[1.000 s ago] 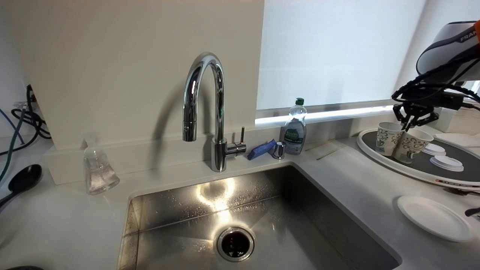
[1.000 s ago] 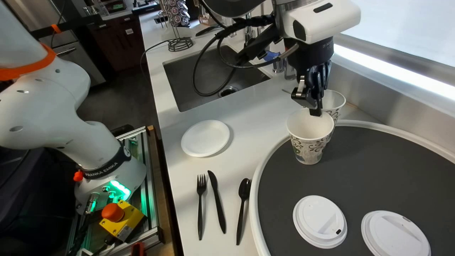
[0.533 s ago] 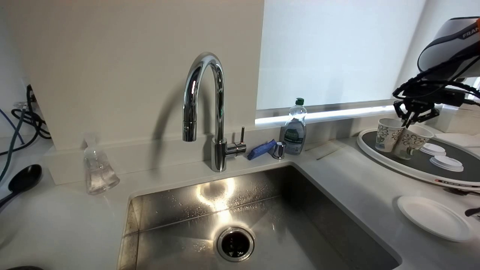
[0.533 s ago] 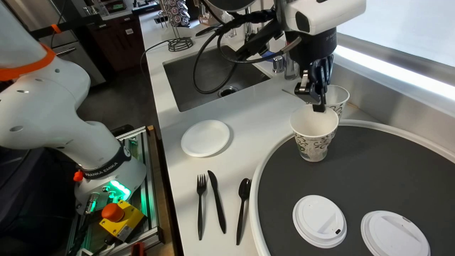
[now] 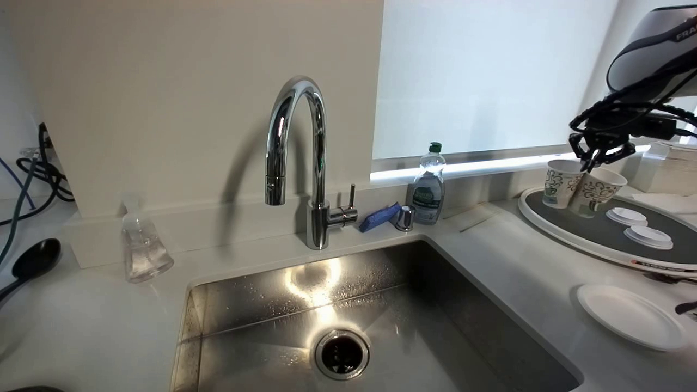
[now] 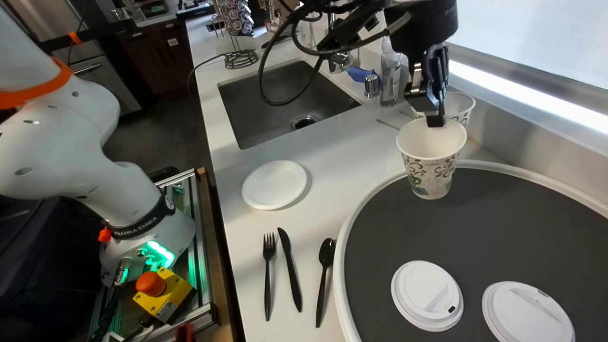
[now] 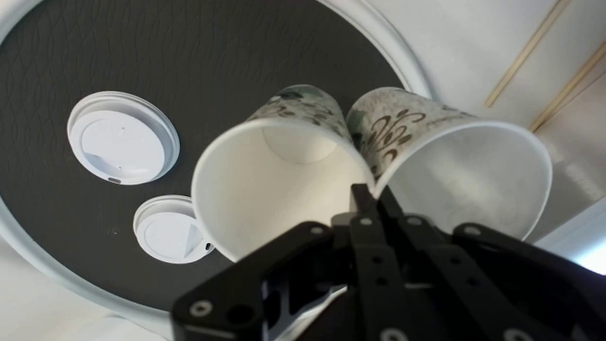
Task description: Move the two white coffee cups to the left.
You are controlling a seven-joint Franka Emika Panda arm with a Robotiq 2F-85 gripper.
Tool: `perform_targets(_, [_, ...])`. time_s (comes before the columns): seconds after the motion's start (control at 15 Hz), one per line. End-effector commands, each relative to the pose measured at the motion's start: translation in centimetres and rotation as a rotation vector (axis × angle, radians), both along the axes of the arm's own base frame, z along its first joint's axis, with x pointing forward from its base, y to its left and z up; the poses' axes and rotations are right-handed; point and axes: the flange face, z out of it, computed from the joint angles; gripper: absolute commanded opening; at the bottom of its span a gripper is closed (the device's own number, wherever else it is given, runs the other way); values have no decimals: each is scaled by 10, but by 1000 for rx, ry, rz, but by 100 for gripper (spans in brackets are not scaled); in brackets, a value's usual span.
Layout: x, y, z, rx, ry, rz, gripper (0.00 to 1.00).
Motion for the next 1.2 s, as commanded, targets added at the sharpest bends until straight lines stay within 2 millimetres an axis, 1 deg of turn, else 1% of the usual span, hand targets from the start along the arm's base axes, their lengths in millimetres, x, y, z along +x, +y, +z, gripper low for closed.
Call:
perform_targets(0.0, [-1, 19, 14, 18, 43, 89, 1])
perform_targets(0.33, [5, 49, 14, 54, 101, 216, 1])
perform_targets(0.8, [10, 83, -7, 96, 184, 332, 1])
perform_targets(1.13, [13, 103, -30, 111, 216, 368, 1])
